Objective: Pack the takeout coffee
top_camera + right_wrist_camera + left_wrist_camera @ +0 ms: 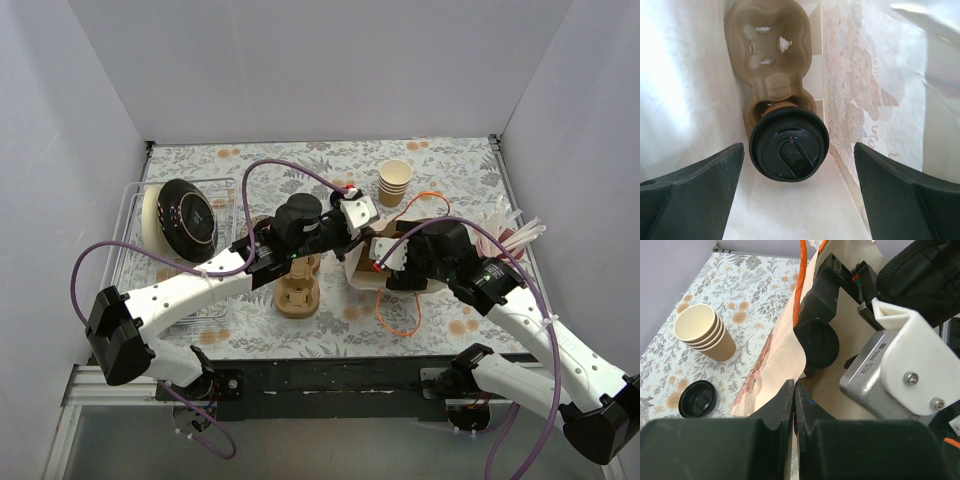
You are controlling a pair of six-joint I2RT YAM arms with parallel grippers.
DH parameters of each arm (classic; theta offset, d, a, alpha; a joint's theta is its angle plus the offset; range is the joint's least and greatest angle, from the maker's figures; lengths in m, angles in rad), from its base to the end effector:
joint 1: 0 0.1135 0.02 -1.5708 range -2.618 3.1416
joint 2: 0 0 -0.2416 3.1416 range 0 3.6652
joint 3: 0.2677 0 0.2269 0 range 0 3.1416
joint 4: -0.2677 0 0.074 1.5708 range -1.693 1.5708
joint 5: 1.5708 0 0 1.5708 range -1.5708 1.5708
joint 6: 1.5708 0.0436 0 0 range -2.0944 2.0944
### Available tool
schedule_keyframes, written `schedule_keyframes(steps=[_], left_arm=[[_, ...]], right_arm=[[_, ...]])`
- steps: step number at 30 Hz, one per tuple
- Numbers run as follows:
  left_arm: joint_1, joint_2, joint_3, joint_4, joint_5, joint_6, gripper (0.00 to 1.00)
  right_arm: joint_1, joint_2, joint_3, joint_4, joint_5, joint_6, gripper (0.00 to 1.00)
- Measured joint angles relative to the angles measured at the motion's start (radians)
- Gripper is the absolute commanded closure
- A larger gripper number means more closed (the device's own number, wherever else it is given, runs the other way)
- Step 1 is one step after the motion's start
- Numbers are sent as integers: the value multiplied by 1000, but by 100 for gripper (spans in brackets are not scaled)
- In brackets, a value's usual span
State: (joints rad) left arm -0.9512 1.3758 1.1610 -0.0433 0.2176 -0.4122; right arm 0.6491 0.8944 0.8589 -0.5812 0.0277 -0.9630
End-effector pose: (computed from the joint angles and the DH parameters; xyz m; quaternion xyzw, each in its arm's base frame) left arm 0.1738 -0.2599 0.3328 0.2736 0.7415 -0.4490 0.4168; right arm 0.1485 0.1112 0.2861 -0.6365 0.6196 -0.0839 0.4516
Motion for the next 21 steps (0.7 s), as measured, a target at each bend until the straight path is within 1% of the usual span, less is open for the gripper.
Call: schedule_keyframes(steps=[21], left_arm=[[72,25,25,-3,58,-121,100]], right_arm=[[-17,-31,24,126,-4,175,2]])
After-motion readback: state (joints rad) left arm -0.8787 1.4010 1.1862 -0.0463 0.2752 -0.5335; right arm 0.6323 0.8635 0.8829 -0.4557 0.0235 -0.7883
